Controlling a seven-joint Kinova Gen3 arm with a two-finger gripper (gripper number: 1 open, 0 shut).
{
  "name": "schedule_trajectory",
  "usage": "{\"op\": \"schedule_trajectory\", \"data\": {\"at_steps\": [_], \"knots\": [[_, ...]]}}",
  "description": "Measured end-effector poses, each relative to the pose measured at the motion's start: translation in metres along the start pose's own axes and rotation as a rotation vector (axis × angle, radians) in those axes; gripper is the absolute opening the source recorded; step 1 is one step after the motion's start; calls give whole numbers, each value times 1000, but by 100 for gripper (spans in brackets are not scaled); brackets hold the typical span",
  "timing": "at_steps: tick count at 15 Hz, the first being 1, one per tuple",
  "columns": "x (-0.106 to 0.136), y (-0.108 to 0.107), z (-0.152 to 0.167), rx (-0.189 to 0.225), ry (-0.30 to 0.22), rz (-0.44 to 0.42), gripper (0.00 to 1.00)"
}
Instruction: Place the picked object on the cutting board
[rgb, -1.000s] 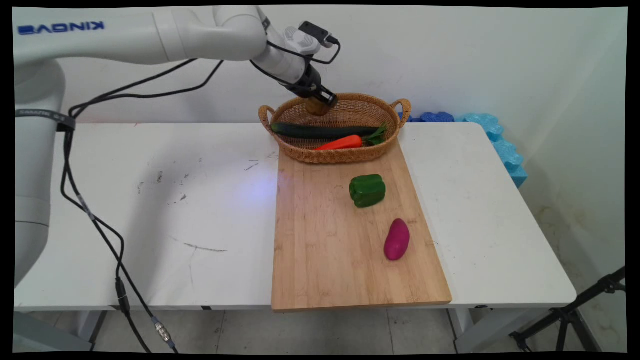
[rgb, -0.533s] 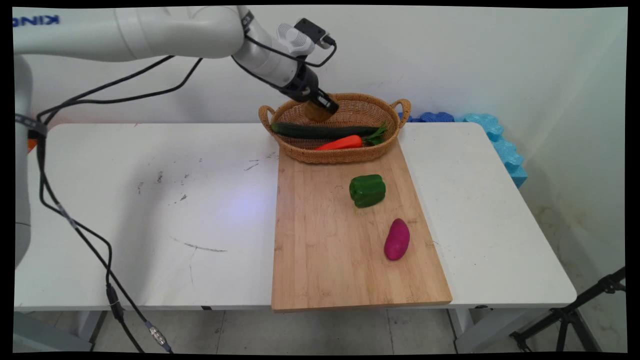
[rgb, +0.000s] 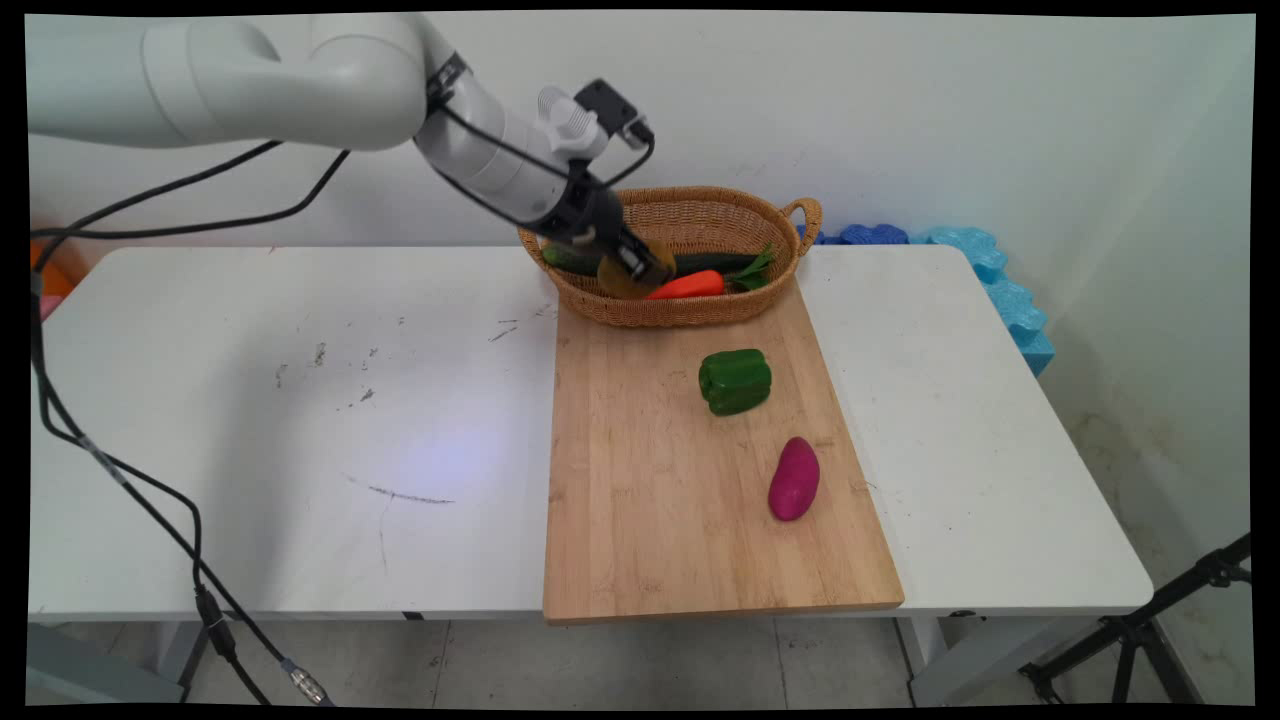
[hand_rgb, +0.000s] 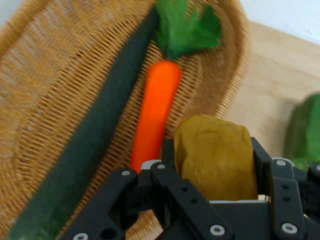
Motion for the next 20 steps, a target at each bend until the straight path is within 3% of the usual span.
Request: {"op": "schedule_trajectory", "data": {"at_steps": [9,20], "knots": [[-55,34,-1,-95,-44,70,0],[-92,45,32,-141,-49,132,0]]}}
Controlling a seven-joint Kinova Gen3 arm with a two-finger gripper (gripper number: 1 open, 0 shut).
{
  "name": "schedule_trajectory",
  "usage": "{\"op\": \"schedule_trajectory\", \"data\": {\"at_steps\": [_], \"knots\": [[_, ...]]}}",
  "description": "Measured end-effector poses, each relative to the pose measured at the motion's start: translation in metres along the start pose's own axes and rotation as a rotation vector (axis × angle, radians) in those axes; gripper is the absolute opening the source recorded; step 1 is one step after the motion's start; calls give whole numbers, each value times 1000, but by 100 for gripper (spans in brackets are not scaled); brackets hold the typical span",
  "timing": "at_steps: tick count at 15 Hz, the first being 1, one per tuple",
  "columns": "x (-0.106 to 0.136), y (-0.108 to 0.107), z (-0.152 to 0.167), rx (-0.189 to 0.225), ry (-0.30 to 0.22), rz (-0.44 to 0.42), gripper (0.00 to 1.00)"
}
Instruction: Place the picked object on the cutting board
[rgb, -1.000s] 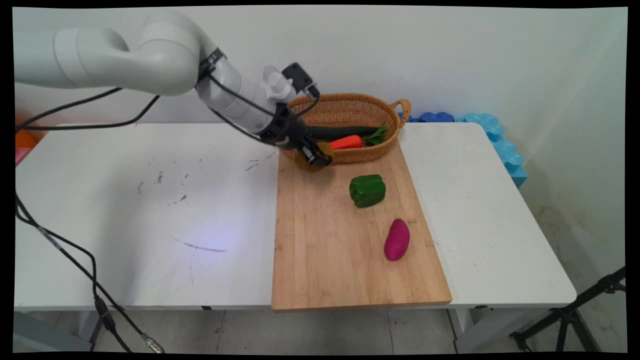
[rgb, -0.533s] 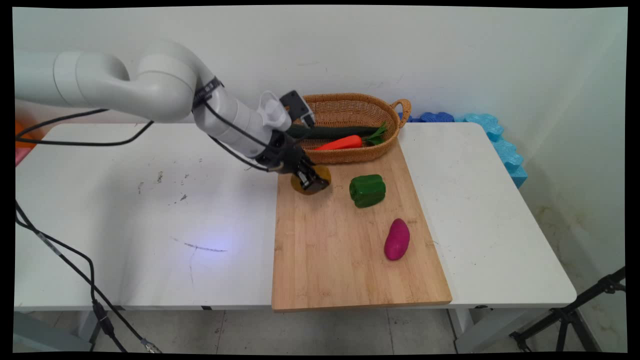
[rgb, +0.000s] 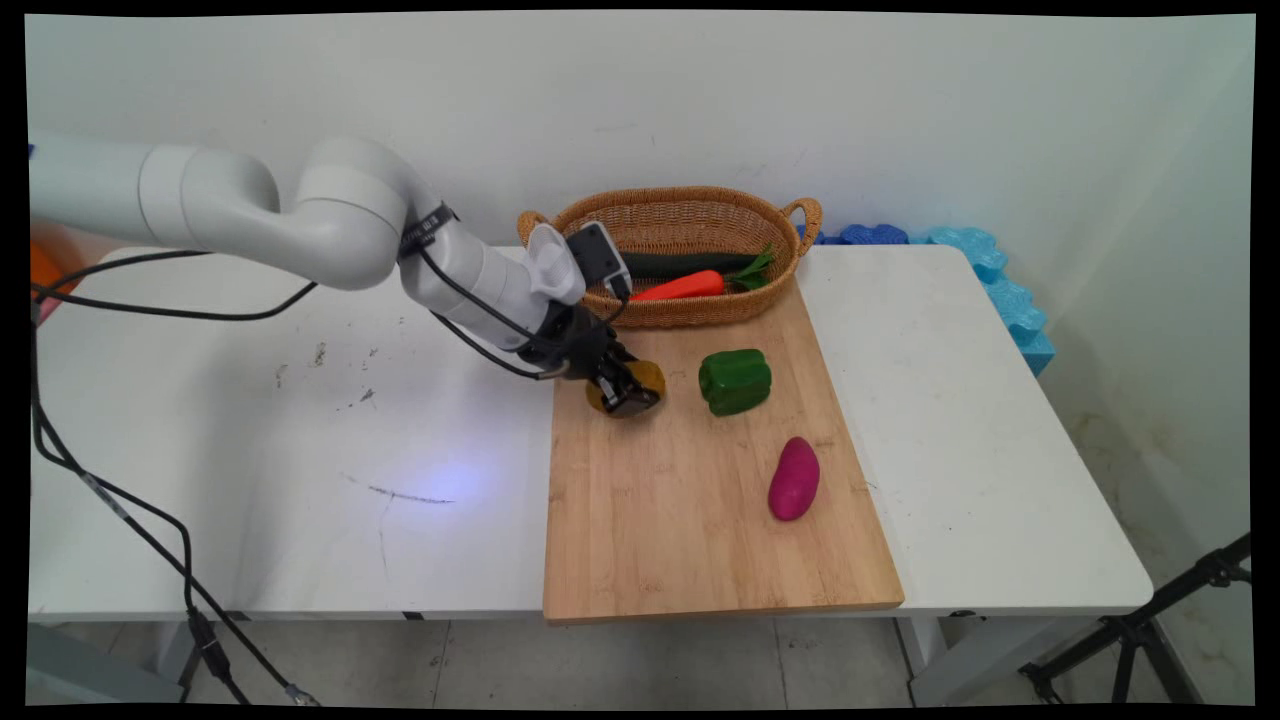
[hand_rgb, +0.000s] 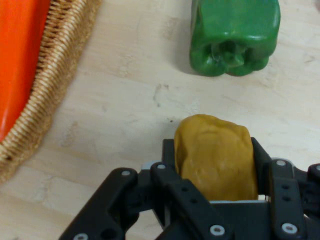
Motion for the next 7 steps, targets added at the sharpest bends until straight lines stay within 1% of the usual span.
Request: {"op": "schedule_trajectory", "data": {"at_steps": [2,3,7], "knots": [[-4,1,6,-5,1,8,0],[-5,1,8,-7,2,12,100],[-9,2,13,-11,4,22,100]]}}
